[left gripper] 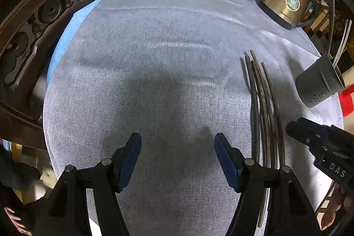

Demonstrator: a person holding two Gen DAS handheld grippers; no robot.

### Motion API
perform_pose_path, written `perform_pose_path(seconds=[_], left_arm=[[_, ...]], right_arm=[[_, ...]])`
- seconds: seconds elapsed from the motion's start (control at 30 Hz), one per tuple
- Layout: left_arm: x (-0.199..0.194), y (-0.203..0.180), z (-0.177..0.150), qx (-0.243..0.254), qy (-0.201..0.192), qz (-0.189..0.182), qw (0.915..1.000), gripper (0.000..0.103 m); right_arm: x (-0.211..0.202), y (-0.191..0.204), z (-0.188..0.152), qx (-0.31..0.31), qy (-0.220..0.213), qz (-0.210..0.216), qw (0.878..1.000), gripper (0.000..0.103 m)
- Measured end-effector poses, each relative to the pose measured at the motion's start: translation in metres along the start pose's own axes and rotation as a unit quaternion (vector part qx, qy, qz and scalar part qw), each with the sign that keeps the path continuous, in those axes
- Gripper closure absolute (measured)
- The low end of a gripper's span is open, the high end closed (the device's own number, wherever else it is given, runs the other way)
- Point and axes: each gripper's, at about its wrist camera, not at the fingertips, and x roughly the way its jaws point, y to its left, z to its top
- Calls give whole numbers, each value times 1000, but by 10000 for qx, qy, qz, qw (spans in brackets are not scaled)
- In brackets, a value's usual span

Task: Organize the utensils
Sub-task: 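Move both grippers down to the chopstick pile on the cloth, then grasp a chopstick with the right gripper while the left gripper grasps another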

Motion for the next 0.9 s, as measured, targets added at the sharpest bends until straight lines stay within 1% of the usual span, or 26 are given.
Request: perform_pose_path(seconds=[0.07, 0.1, 0.13, 0.23, 0.37, 0.4, 0.43, 0.53, 0.6, 0.67, 0.83, 0.9], left_arm=[[0, -1, 0, 20, 15, -15, 10000, 34], [1, -1, 1, 42, 27, -23, 10000, 34], [1, -2, 0, 56, 33, -26, 10000, 34], [2, -4, 1, 76, 89, -49, 9999, 34], [3, -8, 4, 91, 127, -72, 9999, 34], [3, -11, 6, 106, 167, -88, 9998, 34], [3, -14, 8, 122, 194, -118, 9997, 34], [4, -30, 17, 247, 277, -184, 9991, 34], [5, -42, 23, 301, 364, -299, 9984, 34], [8, -52, 28, 353, 425, -270, 9981, 34], [19, -66, 38, 405, 714, -242, 9963, 34], [23, -67, 40, 382, 808, -208, 9958, 37]], right_arm=[[8, 4, 4, -90, 114, -70, 9999, 66], [12, 5, 6, -104, 171, -111, 9997, 69], [16, 6, 8, -109, 237, -128, 9996, 74], [25, 8, 12, -103, 431, -78, 9990, 82], [33, 13, 15, -238, 575, -149, 9979, 86], [34, 14, 17, -241, 606, -143, 9978, 94], [35, 14, 18, -249, 669, -133, 9974, 95], [35, 11, 18, -361, 747, -267, 9962, 97], [33, 5, 15, -367, 784, -306, 9958, 97], [31, -4, 12, -317, 806, -341, 9957, 97], [28, -21, 6, -196, 817, -220, 9962, 97], [28, -23, 5, -204, 811, -176, 9963, 97]])
